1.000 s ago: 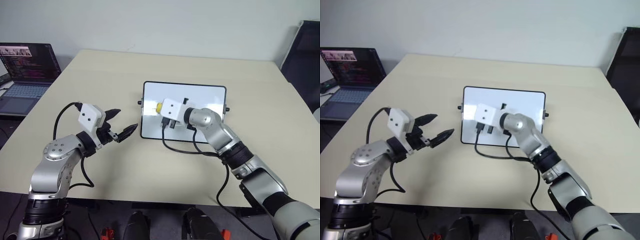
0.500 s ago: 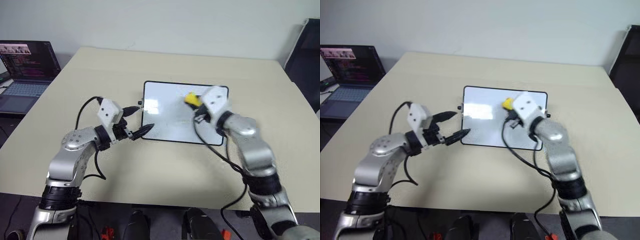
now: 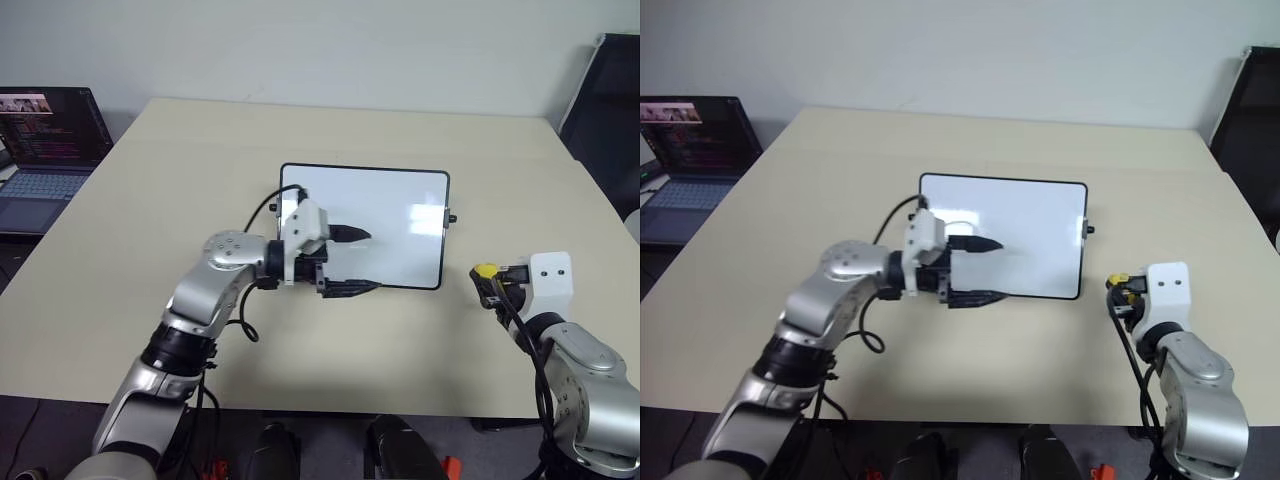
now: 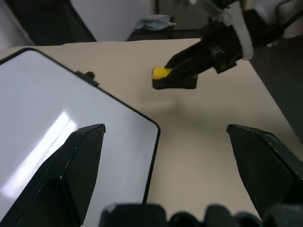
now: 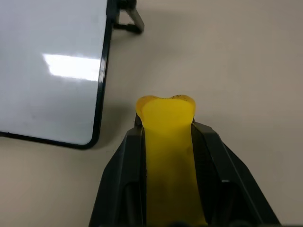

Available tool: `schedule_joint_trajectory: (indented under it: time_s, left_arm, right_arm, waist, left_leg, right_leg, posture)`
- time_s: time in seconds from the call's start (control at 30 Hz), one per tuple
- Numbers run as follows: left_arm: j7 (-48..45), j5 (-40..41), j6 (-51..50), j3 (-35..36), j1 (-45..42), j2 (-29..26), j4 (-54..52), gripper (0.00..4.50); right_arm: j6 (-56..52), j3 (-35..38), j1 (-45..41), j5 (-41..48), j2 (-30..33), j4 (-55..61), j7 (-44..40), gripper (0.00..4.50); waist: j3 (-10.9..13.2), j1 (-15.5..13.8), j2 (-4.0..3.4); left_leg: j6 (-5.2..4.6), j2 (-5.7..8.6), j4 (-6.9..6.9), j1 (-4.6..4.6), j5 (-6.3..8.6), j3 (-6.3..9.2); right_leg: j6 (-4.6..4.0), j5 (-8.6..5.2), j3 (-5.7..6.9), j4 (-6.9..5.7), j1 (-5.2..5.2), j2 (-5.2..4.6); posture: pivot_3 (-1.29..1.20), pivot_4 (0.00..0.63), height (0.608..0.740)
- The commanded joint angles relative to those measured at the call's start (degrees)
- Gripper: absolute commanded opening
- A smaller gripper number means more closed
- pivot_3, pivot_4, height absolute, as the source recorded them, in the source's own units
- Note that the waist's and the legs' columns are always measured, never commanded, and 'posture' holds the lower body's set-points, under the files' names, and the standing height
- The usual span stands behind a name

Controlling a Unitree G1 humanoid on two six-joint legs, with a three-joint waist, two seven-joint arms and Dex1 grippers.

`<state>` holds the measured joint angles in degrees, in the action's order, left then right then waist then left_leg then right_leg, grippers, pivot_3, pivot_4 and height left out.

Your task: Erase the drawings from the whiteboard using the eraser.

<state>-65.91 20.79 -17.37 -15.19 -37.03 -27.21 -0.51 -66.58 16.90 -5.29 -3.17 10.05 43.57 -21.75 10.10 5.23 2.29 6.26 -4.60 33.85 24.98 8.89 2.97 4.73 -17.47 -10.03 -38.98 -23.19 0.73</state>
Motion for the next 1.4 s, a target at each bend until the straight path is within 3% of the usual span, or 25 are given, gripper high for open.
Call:
schedule_joint_trajectory:
  time_s: [0.03,0.43,0.77,0.87,0.97,1.03,1.13,1.2,1.3,1.4]
  left_arm:
    - [-4.27,-2.23,3.33,-3.39,-3.81,1.86,1.99,4.50]
    - [-6.74,-8.15,6.58,-8.64,-5.09,5.23,3.70,4.50]
    - [-4.83,-8.60,5.52,-6.97,-3.95,5.37,3.78,4.50]
    - [-2.48,-9.15,5.20,-5.21,-2.49,4.13,3.70,4.50]
    - [3.41,-8.86,2.76,2.18,4.48,-1.58,-0.30,4.50]
    - [10.29,-7.55,0.21,8.24,10.01,-2.22,-5.33,4.50]
    - [25.30,-5.04,-5.36,19.48,18.56,2.24,-15.34,4.50]
    - [31.55,-4.81,-7.07,23.26,24.16,5.21,-20.92,4.50]
    - [37.75,-7.61,-5.97,24.66,31.63,7.84,-25.00,4.50]
    - [42.69,-9.24,-5.34,25.76,36.26,9.74,-26.16,4.50]
  right_arm:
    - [3.18,1.26,-1.87,1.24,-0.12,-3.31,2.85,0.99]
    - [11.94,5.15,-6.14,4.08,0.88,-18.19,9.51,0.99]
    - [13.78,4.70,-6.08,7.95,2.85,-19.50,9.61,4.44]
    - [15.10,3.82,-5.36,8.98,3.78,-17.11,8.77,4.48]
    - [17.29,-0.36,-0.89,12.46,4.76,-6.07,4.15,4.48]
    - [17.48,-2.21,3.55,14.65,3.71,-1.05,3.18,4.48]
    - [24.62,-5.31,10.71,12.58,2.97,2.09,4.37,4.48]
    - [31.77,-6.61,14.34,9.63,2.54,0.87,6.15,4.48]
    - [42.68,-7.21,18.63,8.05,-0.86,-2.96,9.06,4.48]
    - [50.84,-6.30,24.15,11.38,-3.33,-4.92,6.94,4.48]
  waist:
    - [0.00,-0.11,0.00]
    - [0.04,-0.21,-0.06]
    - [0.05,-0.20,-0.09]
    - [0.05,-0.18,-0.10]
    - [0.05,0.61,-0.37]
    - [0.05,0.89,-0.39]
    - [0.04,-0.09,-0.36]
    - [0.02,-0.74,-0.31]
    - [-0.03,-1.07,-0.23]
    - [-0.04,-1.10,-0.19]
  left_leg:
    - [0.00,0.00,0.00,0.00,0.00,0.00]
    - [-0.02,0.00,-0.14,0.04,0.02,0.01]
    - [-0.03,0.00,-0.12,0.03,0.01,0.02]
    - [-0.03,0.00,-0.12,0.03,0.01,0.02]
    - [-0.04,-0.03,-0.16,0.00,0.02,0.01]
    - [-0.06,-0.12,-0.30,-0.06,0.03,0.12]
    - [-0.03,-0.13,-0.39,0.03,0.04,0.22]
    - [0.01,-0.05,-0.33,0.10,0.06,0.20]
    - [0.05,0.03,-0.15,0.08,0.08,0.14]
    - [0.04,0.03,-0.08,-0.11,0.06,0.14]
  right_leg:
    - [0.00,0.00,0.01,0.00,0.00,0.00]
    - [0.34,0.09,0.03,0.01,-0.01,0.01]
    - [0.37,0.11,0.02,-0.01,0.00,0.01]
    - [0.37,0.11,0.02,-0.01,0.00,0.01]
    - [0.36,0.10,-0.04,-0.03,-0.03,0.06]
    - [0.25,0.03,0.01,-0.08,-0.04,0.17]
    - [0.22,-0.12,0.21,-0.03,-0.01,0.08]
    - [0.28,-0.16,0.23,0.01,0.00,-0.02]
    - [0.27,-0.18,0.22,0.04,0.06,-0.13]
    - [-0.02,-0.24,0.21,0.00,0.20,-0.13]
  posture:
    - [0.00,0.150,0.740]
    - [0.00,0.150,0.740]
    - [0.00,0.150,0.740]
    - [0.00,0.150,0.740]
    - [0.00,0.150,0.740]
    - [0.00,0.150,0.740]
    - [0.00,0.150,0.740]
    - [0.00,0.150,0.740]
    - [0.00,0.150,0.740]
    - [0.00,0.150,0.740]
